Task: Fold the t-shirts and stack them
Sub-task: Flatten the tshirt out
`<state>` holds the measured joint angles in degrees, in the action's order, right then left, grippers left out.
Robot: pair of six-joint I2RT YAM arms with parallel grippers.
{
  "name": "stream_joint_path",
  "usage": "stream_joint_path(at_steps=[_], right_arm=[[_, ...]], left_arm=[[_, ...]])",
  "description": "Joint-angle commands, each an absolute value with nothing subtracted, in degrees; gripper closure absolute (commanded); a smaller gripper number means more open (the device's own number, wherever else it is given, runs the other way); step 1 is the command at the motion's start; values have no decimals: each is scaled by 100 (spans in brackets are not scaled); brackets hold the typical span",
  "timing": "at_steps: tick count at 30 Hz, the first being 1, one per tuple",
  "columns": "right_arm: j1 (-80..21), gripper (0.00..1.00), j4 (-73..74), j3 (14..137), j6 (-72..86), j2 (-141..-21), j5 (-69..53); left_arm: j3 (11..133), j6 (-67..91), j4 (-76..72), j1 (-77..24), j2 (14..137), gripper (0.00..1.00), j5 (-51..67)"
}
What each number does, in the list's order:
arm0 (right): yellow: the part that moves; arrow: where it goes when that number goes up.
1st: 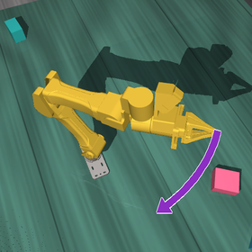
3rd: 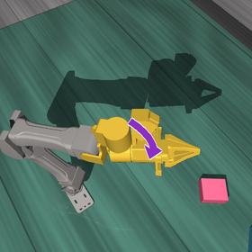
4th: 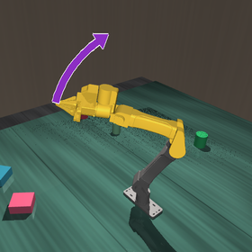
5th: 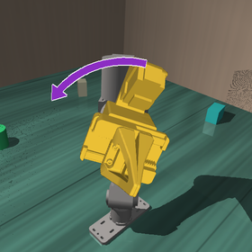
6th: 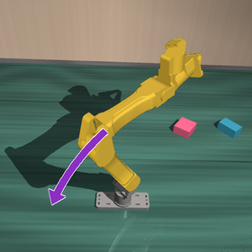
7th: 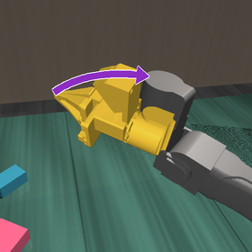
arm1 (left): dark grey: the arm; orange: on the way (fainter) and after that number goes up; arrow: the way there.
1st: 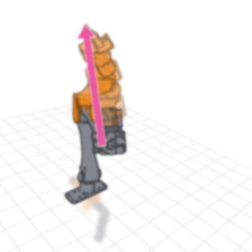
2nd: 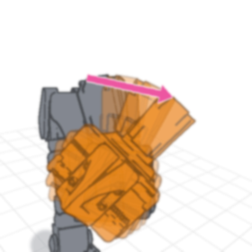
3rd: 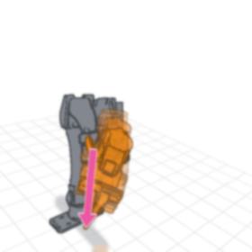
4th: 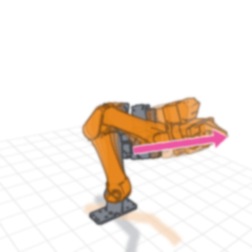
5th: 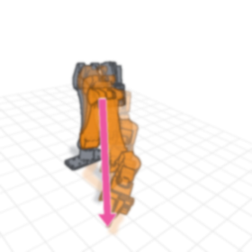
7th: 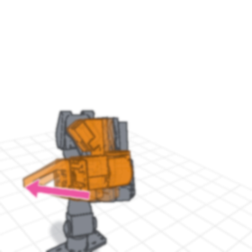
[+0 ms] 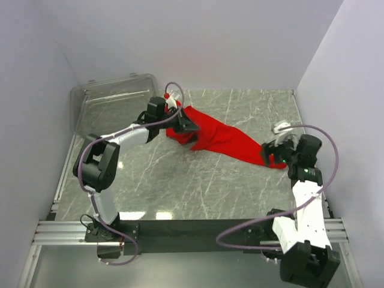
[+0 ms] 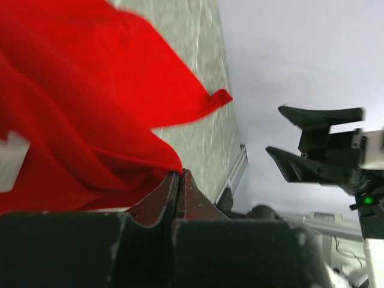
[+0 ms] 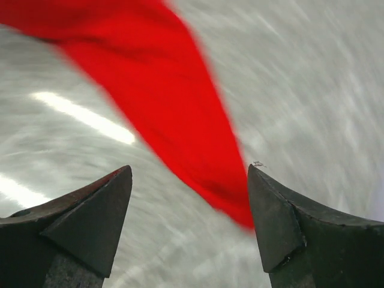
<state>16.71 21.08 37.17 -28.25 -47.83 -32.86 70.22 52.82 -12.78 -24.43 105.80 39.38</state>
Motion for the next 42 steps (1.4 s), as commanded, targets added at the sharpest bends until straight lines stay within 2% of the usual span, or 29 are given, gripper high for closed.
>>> stream_joint_path(at_steps=[1, 3, 6, 10, 14, 18, 21, 24, 28, 31, 37, 42], right_arm=[[759, 16, 1988, 3648, -3692, -4903, -4948], [-478, 17, 1303, 3543, -3369, -5079, -4327], [-1656, 19, 424, 3533, -2877, -5764, -3275], [-2371, 19, -368, 3874, -2330, -6756, -2507], [-2575, 21, 269, 4805, -1497, -7644, -2601], [-2663, 22, 589, 5519, -31, -8497, -3259], [-2908, 21, 194, 5668, 1111, -8752, -3051], [-3164, 21, 412, 6080, 2114, -9270, -2453], [-3410, 25, 896, 6460, 2426, -9720, -1909], [-3489, 33, 905, 6451, 2408, -9826, -1373], [-3489, 64, 1187, 6530, 2312, -9958, -625], [-3480, 86, 1152, 6521, 2066, -9835, -396]], left_arm=[[6681, 5238, -1749, -2513, 9941, 99, 4070], [6496, 5378, -1898, -2575, 9783, 99, 4052], [6302, 5336, -1428, -2584, 9538, 99, 3675], [6180, 5212, -327, -2558, 9142, 99, 2525], [5697, 5457, -44, -2549, 8755, 99, 2022], [5028, 5546, -228, -2549, 8228, 99, 1873], [4650, 5555, -351, -2549, 7999, 99, 1907], [4597, 5502, -422, -2549, 7937, 99, 1960], [4605, 5397, -413, -2549, 7954, 99, 2074], [4562, 5353, -448, -2549, 7928, 99, 2135], [4430, 5151, -369, -2549, 7910, 99, 2294], [4255, 4914, -202, -2549, 7788, 99, 2373]])
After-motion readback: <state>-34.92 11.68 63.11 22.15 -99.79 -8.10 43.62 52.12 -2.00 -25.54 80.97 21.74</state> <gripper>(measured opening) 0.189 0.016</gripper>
